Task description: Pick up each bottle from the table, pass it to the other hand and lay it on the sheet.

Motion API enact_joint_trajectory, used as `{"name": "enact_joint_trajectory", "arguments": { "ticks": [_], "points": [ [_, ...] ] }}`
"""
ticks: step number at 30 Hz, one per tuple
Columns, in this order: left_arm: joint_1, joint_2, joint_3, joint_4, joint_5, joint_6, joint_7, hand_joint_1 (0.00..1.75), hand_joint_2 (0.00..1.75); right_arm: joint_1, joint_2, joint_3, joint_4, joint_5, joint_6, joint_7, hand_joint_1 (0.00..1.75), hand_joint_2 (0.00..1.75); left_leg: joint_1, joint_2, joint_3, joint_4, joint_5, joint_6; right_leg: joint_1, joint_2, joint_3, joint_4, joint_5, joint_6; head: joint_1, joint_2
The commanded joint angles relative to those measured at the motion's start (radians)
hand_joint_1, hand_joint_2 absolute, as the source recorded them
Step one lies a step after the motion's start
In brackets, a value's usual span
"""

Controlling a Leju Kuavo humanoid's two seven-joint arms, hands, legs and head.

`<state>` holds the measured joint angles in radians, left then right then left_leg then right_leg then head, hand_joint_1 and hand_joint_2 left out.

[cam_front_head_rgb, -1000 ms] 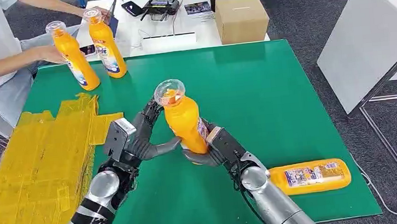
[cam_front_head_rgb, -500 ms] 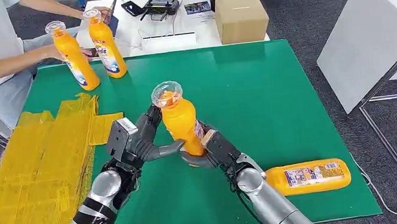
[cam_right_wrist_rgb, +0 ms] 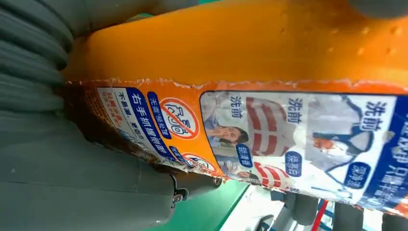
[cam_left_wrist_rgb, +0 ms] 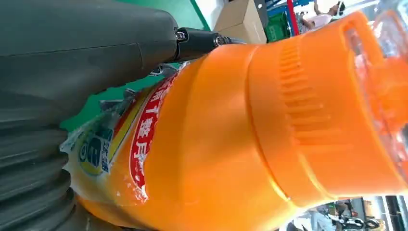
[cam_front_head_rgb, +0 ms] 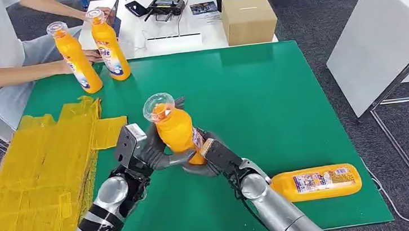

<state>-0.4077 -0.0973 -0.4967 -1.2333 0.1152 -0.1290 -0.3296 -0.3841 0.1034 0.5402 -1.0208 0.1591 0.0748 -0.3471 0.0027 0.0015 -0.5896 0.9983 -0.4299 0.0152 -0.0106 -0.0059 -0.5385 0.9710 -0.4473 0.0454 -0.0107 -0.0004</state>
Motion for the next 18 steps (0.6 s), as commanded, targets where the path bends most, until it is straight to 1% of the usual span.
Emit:
{"name": "enact_joint_trajectory", "arguments": {
  "ticks": [1,10,11,12,13,18],
  "points": [
    [-0.035,0.003,-0.020,0.058,0.013,0.019,-0.002,1.75,1.75,-0.040,-0.002,0.046,0.063,0.002,0.001,-0.004,1.75,1.75,0.001,0.001,0.004,0.000,-0.002,-0.001,0.001,0.001,0.004,-0.001,-0.001,-0.001,0.000,0.000],
    [-0.032,0.001,-0.013,0.059,0.018,0.027,-0.004,1.75,1.75,-0.040,-0.003,0.050,0.066,0.002,0.000,-0.004,1.75,1.75,0.000,0.000,0.002,-0.001,-0.001,0.000,0.000,0.001,0.003,-0.001,0.000,-0.001,0.000,0.000],
    [-0.032,0.001,-0.013,0.059,0.018,0.027,-0.004,1.75,1.75,-0.040,-0.003,0.050,0.066,0.002,0.000,-0.004,1.75,1.75,0.002,0.001,0.006,-0.001,-0.002,-0.001,0.002,0.002,0.006,-0.002,-0.001,-0.002,0.000,0.000],
    [-0.032,0.001,-0.013,0.059,0.018,0.027,-0.004,1.75,1.75,-0.040,-0.003,0.050,0.066,0.002,0.000,-0.004,1.75,1.75,0.000,0.000,0.002,0.000,-0.001,0.000,0.000,0.001,0.002,-0.001,0.000,-0.001,0.000,0.000],
    [-0.032,0.001,-0.013,0.059,0.018,0.027,-0.004,1.75,1.75,-0.040,-0.003,0.050,0.066,0.002,0.000,-0.004,1.75,1.75,0.001,0.001,0.004,-0.001,-0.002,-0.001,0.001,0.001,0.004,-0.001,-0.001,-0.001,0.000,0.000],
    [-0.026,0.001,-0.001,0.052,0.026,0.044,-0.008,1.75,1.75,-0.036,-0.007,0.053,0.058,0.003,-0.005,-0.004,1.75,1.75,0.001,0.000,0.003,0.000,-0.001,0.000,0.001,0.001,0.003,-0.001,0.000,-0.001,0.000,0.000]
  ]
}}
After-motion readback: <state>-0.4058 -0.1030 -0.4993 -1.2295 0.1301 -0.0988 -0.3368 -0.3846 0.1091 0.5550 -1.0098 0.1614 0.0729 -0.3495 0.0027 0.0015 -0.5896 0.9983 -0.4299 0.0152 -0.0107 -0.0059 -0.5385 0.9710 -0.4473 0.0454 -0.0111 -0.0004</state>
